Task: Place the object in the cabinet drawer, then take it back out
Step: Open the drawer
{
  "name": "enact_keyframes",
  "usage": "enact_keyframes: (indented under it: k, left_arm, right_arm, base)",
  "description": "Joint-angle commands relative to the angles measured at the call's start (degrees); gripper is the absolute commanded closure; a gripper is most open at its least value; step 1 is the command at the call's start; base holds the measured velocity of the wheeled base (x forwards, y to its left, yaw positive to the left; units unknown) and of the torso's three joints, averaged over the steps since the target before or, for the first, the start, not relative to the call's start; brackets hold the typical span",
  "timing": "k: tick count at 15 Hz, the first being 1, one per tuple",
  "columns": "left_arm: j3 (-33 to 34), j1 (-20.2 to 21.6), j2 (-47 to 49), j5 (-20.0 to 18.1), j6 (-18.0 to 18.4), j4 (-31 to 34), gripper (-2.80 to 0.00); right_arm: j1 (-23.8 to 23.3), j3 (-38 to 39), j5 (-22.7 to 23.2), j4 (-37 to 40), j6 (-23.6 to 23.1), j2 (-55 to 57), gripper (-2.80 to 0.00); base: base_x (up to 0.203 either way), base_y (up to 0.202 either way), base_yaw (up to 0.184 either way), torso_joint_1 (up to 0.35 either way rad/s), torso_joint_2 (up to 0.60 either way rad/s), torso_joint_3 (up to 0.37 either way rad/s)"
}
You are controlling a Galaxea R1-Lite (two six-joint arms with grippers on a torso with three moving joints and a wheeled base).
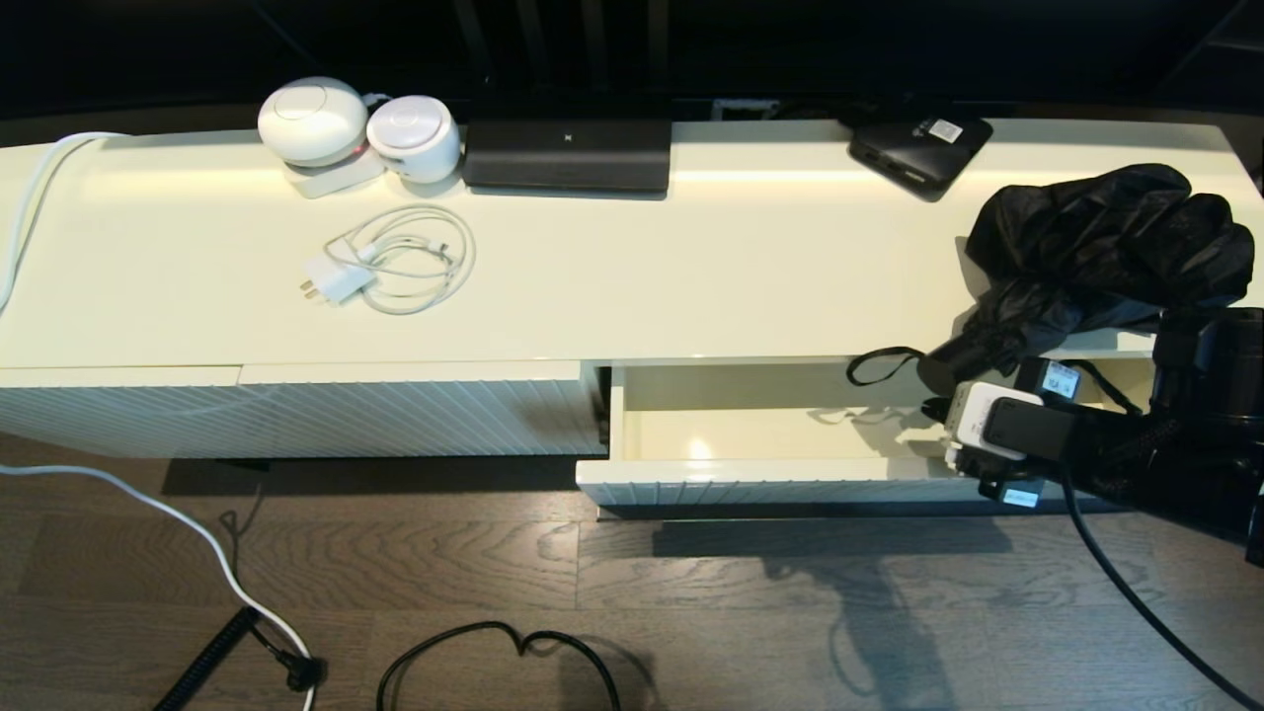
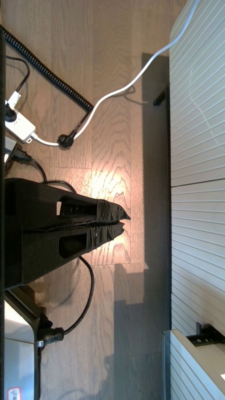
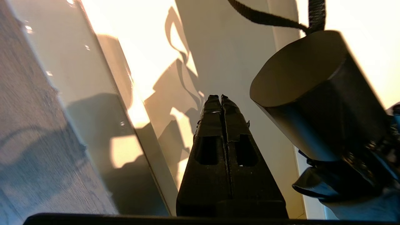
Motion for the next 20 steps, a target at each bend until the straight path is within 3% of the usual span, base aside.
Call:
enact_keyframes:
  k: [1,7,11,20]
  left_arm:
    - [0.01,0.01,-0.07,0.01,-0.03,-0.02,0.00]
    - [0.01,0.01,-0.06,0.01,-0.03,-0.02,0.00]
    - [0.01,0.01,-0.06,0.01,-0.03,-0.02,0.00]
    - [0.01,0.01,-0.15,0.01,-0.03,-0.02,0.00]
  right_arm:
    - [-0.12,-0.78,-0.97,-0.14,-0.37,1.33,0.00]
    - [1.74,0.46,-3.26,0.73,-0.46,-1.05,0.00]
    - [3.29,1.49,-3.59,5.81,-0.37,-4.40,0.00]
    - [5.08,10.99,-3.74,6.92,-0.55,-7.56,0.00]
  base:
    - [0.000,0.000,0.000,0.000,0.00,0.000]
    - [0.000,0.000,0.000,0.000,0.00,0.000]
    - [0.000,0.000,0.000,0.000,0.00,0.000]
    - [0.000,0.000,0.000,0.000,0.00,0.000]
